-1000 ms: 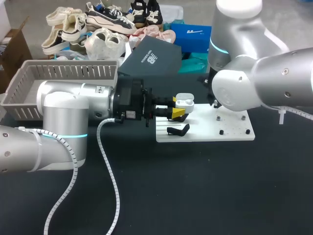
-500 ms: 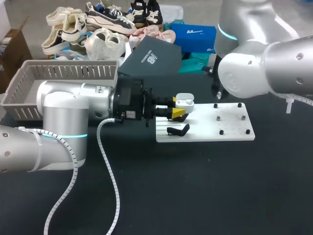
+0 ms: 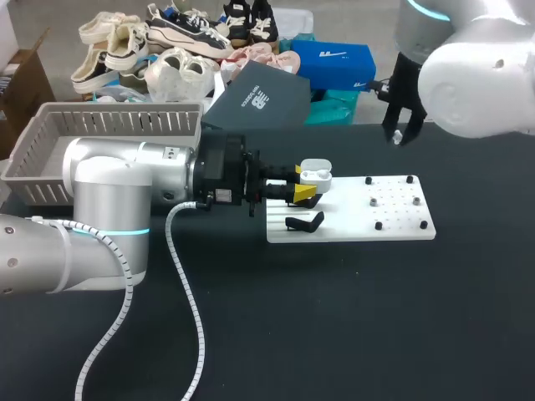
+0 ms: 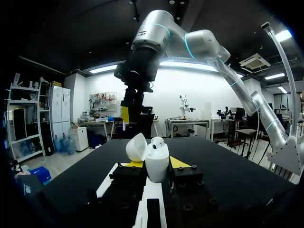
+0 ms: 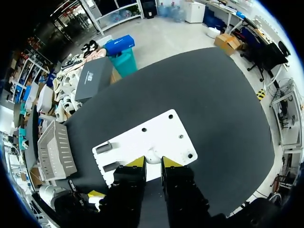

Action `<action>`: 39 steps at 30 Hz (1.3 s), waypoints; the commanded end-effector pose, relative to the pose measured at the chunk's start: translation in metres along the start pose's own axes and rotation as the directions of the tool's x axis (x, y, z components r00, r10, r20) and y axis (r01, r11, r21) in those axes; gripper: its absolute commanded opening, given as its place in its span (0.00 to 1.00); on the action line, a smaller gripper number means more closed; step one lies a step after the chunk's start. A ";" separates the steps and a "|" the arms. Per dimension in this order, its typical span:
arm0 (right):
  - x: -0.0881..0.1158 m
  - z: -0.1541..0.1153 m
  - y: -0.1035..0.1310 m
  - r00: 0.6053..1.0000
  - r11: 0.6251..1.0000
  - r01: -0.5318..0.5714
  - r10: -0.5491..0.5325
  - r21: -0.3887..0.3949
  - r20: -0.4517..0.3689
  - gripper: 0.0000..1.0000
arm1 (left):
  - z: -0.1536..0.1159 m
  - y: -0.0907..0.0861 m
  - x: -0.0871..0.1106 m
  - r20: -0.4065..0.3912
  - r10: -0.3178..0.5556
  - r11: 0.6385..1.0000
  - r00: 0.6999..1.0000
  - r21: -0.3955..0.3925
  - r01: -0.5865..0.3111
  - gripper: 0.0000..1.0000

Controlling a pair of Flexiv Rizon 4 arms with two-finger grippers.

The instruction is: Pick up each earbud case from the left stands, insert the matching earbuds, close the lid, and place the case in the box.

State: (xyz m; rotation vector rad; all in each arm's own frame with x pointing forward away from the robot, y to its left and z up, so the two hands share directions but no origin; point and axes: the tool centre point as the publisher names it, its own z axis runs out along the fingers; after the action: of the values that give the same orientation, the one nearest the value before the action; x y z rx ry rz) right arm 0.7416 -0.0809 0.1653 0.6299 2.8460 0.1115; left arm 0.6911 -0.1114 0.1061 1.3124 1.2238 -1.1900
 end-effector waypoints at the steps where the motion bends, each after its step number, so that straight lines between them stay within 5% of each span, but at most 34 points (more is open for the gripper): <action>1: 0.028 -0.059 -0.012 0.999 0.998 0.052 -0.052 -0.019 0.005 0.00 | 0.000 0.000 0.000 0.000 0.001 1.000 1.000 0.000 -0.001 0.00; 10: 0.074 -0.087 0.015 0.938 0.945 0.326 -0.323 0.006 -0.126 0.00 | 0.000 0.000 0.000 0.000 0.001 1.000 1.000 0.000 -0.001 0.00; 18: 0.106 -0.083 0.046 0.863 0.867 0.497 -0.489 0.036 -0.128 0.00 | 0.000 0.000 0.000 0.000 0.001 1.000 1.000 0.000 -0.001 0.00; 39: 0.113 -0.083 0.055 0.866 0.872 0.490 -0.487 -0.006 -0.112 0.00 | 0.000 0.000 0.000 0.000 0.001 1.000 1.000 0.000 -0.001 0.00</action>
State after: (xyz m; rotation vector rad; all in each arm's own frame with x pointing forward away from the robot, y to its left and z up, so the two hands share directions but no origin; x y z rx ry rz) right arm 0.6469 0.0154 0.2306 -0.1191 3.0194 0.0275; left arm 0.6911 -0.1114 0.1061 1.3124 1.2238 -1.1900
